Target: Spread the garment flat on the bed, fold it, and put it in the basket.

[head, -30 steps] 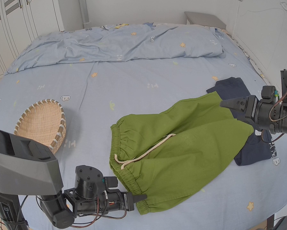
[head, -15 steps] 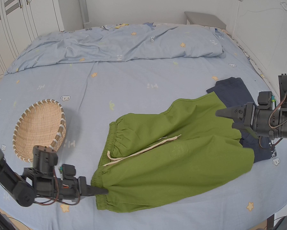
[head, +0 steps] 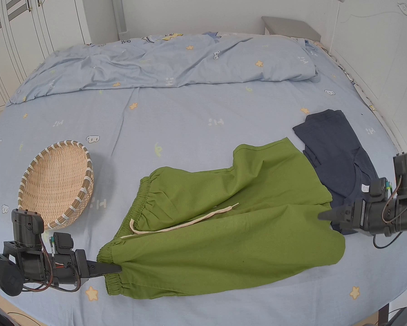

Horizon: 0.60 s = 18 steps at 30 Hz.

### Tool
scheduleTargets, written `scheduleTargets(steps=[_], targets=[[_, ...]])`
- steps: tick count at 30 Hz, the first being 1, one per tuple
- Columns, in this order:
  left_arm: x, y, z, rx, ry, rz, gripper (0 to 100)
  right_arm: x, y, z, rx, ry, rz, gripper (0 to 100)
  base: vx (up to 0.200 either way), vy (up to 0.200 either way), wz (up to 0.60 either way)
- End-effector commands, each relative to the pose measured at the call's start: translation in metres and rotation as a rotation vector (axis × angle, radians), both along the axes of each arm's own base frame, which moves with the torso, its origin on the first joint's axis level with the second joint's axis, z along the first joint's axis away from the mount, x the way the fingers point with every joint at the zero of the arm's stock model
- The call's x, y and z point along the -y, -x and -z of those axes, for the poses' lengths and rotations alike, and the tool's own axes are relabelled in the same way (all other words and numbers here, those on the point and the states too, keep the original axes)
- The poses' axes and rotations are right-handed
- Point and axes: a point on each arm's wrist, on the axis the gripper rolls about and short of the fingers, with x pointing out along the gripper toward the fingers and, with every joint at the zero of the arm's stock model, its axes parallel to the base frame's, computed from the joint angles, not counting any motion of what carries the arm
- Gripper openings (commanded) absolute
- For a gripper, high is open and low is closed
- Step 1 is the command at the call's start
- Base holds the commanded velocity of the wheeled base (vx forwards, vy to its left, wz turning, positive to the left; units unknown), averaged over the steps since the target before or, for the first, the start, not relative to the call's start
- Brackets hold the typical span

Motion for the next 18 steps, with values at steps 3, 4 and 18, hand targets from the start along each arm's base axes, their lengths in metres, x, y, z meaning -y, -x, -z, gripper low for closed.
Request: scheduleTargets(steps=[3, 4, 18], targets=[[-0.003, -0.001, -0.002, 0.019, -0.002, -0.013, 0, 0.046, 0.04, 0.023, 0.019, 0.034, 0.005, 100, 0.0, 0.0, 0.0], [-0.004, -0.001, -0.003, 0.022, -0.002, -0.02, 0, 0.051, 0.047, 0.024, 0.04, 0.028, -0.019, 100, 0.0, 0.0, 0.0], [-0.014, -0.01, -0.006, 0.043, 0.005, -0.063, 0, 0.054, 0.075, 0.058, 0.017, 0.031, -0.132, 100, 0.0, 0.0, 0.0]])
